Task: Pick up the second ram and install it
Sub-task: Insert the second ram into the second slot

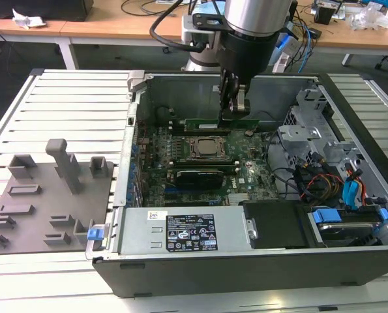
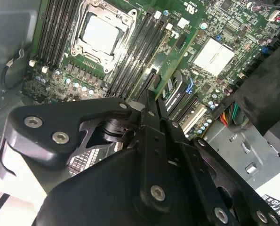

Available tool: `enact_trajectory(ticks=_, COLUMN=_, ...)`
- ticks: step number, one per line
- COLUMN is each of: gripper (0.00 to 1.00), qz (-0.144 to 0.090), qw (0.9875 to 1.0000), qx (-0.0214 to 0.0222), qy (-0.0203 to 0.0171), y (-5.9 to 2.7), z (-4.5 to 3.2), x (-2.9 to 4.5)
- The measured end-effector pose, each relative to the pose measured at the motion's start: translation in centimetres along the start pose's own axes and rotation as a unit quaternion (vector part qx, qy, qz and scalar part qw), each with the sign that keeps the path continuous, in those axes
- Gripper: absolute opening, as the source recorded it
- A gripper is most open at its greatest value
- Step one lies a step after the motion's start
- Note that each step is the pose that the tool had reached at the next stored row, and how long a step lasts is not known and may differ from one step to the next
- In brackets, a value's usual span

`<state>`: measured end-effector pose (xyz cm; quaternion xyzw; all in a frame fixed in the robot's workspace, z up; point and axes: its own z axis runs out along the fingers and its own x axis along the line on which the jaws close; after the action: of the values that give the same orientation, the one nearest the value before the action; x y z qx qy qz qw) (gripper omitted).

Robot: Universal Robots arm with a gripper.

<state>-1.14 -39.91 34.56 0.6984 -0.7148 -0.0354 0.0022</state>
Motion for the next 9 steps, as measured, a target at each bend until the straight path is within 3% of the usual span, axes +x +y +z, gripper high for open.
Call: enact_trajectory(ticks=9, gripper=0.14, qz=0.000, qw=1.0000, qx=0.0000, qy=0.0000, y=-0.06, z=1.17, x=0.06)
